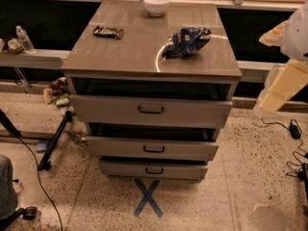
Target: Move blue chip bag near white bowl
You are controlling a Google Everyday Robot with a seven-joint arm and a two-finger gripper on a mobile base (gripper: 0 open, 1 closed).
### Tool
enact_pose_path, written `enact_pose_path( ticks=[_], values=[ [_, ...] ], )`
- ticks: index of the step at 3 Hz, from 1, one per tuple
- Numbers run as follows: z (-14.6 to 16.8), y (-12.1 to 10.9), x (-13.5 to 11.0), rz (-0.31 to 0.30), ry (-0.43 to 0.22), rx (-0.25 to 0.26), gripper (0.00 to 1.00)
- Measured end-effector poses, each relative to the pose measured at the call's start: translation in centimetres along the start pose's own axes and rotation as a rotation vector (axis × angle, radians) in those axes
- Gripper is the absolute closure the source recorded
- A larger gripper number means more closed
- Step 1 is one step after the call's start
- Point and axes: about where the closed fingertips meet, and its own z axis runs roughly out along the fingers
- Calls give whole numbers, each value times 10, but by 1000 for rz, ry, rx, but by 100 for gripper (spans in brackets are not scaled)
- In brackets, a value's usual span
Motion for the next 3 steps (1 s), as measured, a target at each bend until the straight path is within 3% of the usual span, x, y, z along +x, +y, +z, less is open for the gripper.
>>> enact_pose_path(
  ticks=[1, 2, 3],
  values=[
    [24, -23, -16, 44, -175, -19, 0],
    [53, -52, -29, 130, -320, -12, 0],
    [69, -86, -41, 195, -391, 57, 0]
  ],
)
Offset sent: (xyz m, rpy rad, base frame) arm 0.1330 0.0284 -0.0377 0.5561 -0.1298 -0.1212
